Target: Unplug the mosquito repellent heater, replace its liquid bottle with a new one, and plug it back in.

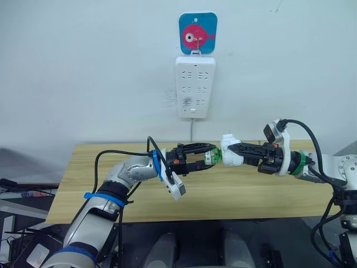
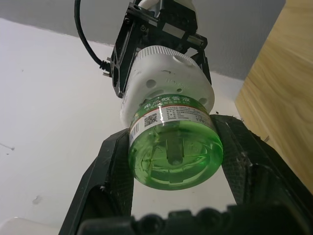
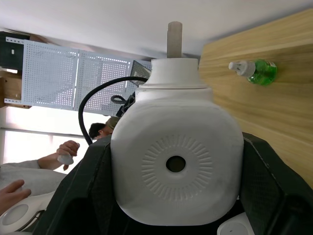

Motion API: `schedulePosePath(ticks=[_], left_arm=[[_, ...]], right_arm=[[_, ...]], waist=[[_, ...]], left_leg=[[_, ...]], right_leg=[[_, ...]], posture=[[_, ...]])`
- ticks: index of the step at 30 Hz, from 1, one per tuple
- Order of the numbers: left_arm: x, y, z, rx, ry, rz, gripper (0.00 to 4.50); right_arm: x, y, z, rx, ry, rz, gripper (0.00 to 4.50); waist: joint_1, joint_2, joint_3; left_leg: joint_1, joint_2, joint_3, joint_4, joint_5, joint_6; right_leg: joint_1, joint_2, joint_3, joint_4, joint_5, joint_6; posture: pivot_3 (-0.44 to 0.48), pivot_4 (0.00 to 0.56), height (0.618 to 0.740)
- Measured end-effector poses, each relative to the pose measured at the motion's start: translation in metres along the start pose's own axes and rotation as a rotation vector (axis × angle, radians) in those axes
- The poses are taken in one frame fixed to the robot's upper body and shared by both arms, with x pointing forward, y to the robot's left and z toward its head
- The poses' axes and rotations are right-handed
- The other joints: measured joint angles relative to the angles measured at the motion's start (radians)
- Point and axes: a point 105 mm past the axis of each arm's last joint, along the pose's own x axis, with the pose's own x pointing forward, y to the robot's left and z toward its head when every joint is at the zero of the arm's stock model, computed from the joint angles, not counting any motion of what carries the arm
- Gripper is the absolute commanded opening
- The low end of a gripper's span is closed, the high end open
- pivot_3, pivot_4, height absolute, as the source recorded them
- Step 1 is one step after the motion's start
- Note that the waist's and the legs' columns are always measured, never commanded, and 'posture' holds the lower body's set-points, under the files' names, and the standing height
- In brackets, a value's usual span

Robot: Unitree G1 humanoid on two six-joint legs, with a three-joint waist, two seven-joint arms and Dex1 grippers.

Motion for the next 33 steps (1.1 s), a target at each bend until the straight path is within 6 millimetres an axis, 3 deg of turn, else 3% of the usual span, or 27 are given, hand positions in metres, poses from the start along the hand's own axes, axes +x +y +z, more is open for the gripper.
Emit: schedulePosePath(ticks=[3, 6, 11, 13, 15, 21, 31, 32, 33], left_arm=[[0.005, -0.002, 0.004, -0.263, 0.02, 0.006, 2.26], [0.007, 0.002, 0.008, -0.704, 0.046, -0.026, 2.26], [0.0, 0.015, 0.021, -1.75, 0.023, -0.128, 2.26], [-0.008, 0.013, 0.022, -2.079, -0.003, -0.166, 2.26], [-0.012, 0.007, 0.023, -2.303, -0.037, -0.187, 2.26], [-0.017, -0.003, 0.027, -2.454, -0.026, -0.216, 2.26], [-0.015, -0.005, 0.023, -2.392, -0.021, -0.164, 2.26], [-0.015, -0.005, 0.022, -2.388, -0.024, -0.155, 2.98], [-0.015, -0.006, 0.021, -2.385, -0.014, -0.143, 3.23]], right_arm=[[-0.004, 0.002, 0.0, -0.016, 0.014, -0.013, 2.96], [-0.007, 0.004, -0.002, -0.02, 0.031, -0.011, 2.96], [-0.004, 0.016, -0.008, -0.052, 0.091, 0.042, 2.96], [-0.001, 0.019, -0.015, -0.054, 0.128, 0.059, 2.96], [0.002, 0.018, -0.017, -0.054, 0.14, 0.053, 2.96], [0.003, 0.014, -0.023, -0.048, 0.166, 0.029, 2.96], [0.004, 0.013, -0.022, -0.049, 0.153, 0.021, 2.96], [0.003, 0.012, -0.022, -0.048, 0.148, 0.016, 2.96], [0.003, 0.011, -0.02, -0.046, 0.141, 0.014, 2.96]], waist=[[-0.005, 0.0, 0.0], [-0.011, 0.001, 0.001], [-0.031, 0.002, 0.002], [-0.039, 0.003, 0.002], [-0.047, 0.002, 0.003], [-0.053, 0.0, 0.005], [-0.049, 0.0, 0.005], [-0.048, 0.0, 0.005], [-0.047, 0.0, 0.005]], left_leg=[[-0.001, 0.003, -0.002, 0.0, 0.0, 0.0], [-0.002, 0.005, -0.004, 0.0, 0.0, 0.001], [-0.001, 0.005, -0.005, 0.0, 0.0, 0.001], [0.0, 0.0, -0.005, 0.0, 0.0, 0.001], [0.001, -0.001, -0.005, 0.0, 0.0, 0.001], [0.001, 0.0, -0.003, 0.0, 0.0, 0.0], [0.001, 0.0, -0.002, 0.0, 0.0, 0.0], [0.001, 0.0, -0.002, 0.0, 0.0, 0.0], [0.001, 0.0, -0.002, 0.0, 0.0, 0.0]], right_leg=[[0.0, -0.002, 0.0, 0.0, 0.0, 0.0], [0.0, -0.002, 0.0, 0.0, 0.0, 0.0], [0.0, 0.001, -0.001, 0.0, -0.001, 0.0], [0.001, 0.003, -0.001, 0.002, -0.003, 0.001], [0.001, 0.003, -0.001, 0.002, -0.003, 0.002], [0.001, 0.003, 0.0, 0.001, -0.003, 0.002], [0.001, 0.003, 0.001, 0.001, -0.003, 0.001], [0.001, 0.003, 0.0, 0.001, -0.003, 0.001], [0.001, 0.003, 0.0, 0.001, -0.003, 0.001]], posture=[[0.03, 0.221, 0.74], [0.027, 0.225, 0.74], [0.031, 0.227, 0.74], [0.023, 0.226, 0.74], [0.018, 0.227, 0.74], [0.013, 0.23, 0.74], [0.024, 0.225, 0.74], [0.023, 0.223, 0.74], [0.024, 0.223, 0.74]])
